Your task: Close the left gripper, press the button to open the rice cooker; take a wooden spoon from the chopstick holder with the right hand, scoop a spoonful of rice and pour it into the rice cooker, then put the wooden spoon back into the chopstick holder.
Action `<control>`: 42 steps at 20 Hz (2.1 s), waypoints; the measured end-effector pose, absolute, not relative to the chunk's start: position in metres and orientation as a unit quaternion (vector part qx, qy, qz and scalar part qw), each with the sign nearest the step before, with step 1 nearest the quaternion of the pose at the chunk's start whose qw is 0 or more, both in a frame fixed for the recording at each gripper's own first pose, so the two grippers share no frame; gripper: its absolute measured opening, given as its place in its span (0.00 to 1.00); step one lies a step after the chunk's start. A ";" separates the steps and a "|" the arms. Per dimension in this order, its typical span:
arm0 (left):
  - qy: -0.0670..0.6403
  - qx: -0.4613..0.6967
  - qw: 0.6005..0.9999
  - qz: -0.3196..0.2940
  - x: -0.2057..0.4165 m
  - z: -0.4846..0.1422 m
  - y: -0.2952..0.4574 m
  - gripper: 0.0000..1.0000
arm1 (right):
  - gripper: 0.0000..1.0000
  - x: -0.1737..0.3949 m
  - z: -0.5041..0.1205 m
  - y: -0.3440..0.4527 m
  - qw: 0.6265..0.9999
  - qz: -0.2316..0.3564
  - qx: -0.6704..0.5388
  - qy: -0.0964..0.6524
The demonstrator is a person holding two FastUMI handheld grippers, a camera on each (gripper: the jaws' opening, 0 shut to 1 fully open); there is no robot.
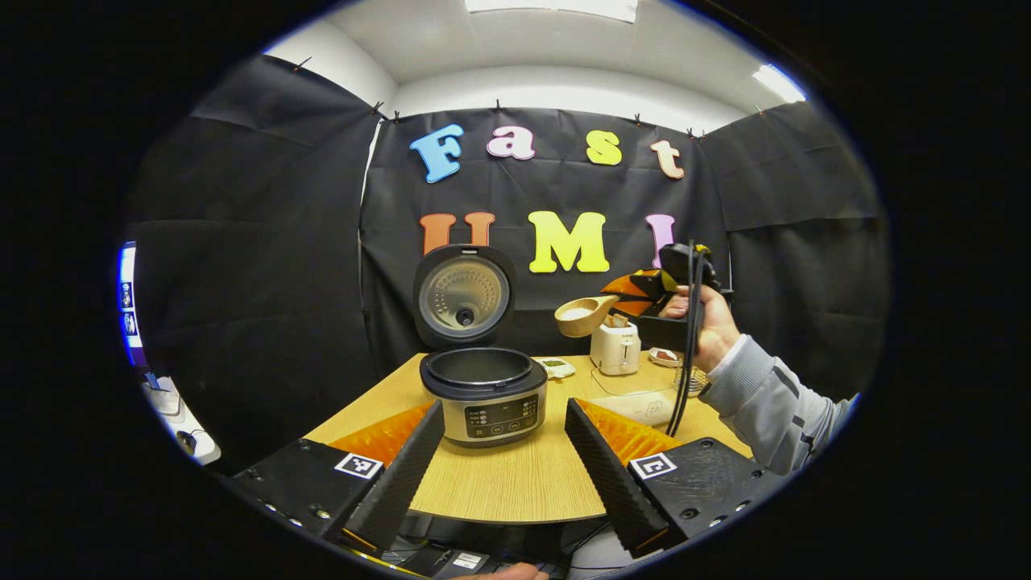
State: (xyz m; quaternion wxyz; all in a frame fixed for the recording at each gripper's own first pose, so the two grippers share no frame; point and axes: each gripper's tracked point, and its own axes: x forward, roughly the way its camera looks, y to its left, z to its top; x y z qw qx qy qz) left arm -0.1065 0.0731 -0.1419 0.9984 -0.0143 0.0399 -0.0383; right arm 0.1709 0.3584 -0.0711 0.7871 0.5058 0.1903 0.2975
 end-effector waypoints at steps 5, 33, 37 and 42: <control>0.040 -0.014 0.999 -0.027 -0.112 -0.144 0.089 0.96 | 0.09 0.175 -0.070 0.407 0.833 0.304 0.422 0.189; 0.064 -0.019 0.998 0.007 -0.114 -0.169 0.127 0.96 | 0.09 0.143 -0.078 0.551 0.928 0.318 -0.193 -0.016; 0.063 -0.025 0.998 0.007 -0.116 -0.167 0.124 0.96 | 0.09 0.142 -0.084 0.551 0.913 0.288 -0.286 -0.045; 0.072 -0.021 0.997 0.006 -0.113 -0.170 0.119 0.96 | 0.09 0.140 -0.081 0.534 0.917 0.290 -0.271 -0.045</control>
